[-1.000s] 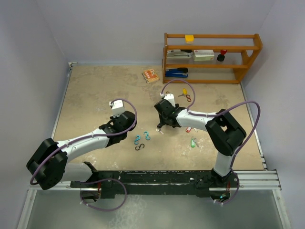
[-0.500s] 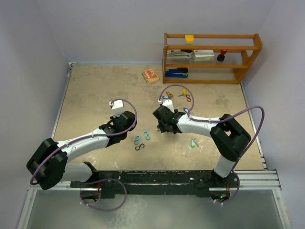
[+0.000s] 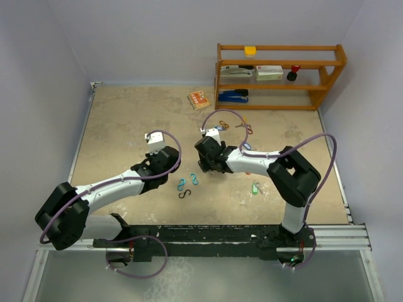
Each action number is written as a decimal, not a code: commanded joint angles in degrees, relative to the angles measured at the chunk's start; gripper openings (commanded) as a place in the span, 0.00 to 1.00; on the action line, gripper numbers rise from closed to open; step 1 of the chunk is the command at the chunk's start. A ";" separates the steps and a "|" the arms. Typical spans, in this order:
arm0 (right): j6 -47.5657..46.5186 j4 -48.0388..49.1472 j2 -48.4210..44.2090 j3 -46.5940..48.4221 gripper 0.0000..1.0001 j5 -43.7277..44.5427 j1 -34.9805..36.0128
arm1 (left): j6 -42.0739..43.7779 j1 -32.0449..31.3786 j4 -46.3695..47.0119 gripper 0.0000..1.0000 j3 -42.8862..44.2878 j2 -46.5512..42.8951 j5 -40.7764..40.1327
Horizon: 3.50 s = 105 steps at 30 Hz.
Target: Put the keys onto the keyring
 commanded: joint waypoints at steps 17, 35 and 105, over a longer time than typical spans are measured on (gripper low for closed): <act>-3.52 3.76 -14.27 -3.22 0.67 -0.97 0.14 | 3.88 0.50 9.95 0.23 -1.23 -0.47 8.28; -3.81 8.29 -18.25 -5.69 0.66 -9.21 0.09 | 4.11 0.68 15.74 0.08 -1.94 -0.56 12.77; 15.25 55.15 -22.45 -27.37 0.67 -35.23 -10.75 | -27.46 2.68 36.22 0.37 2.42 9.05 25.98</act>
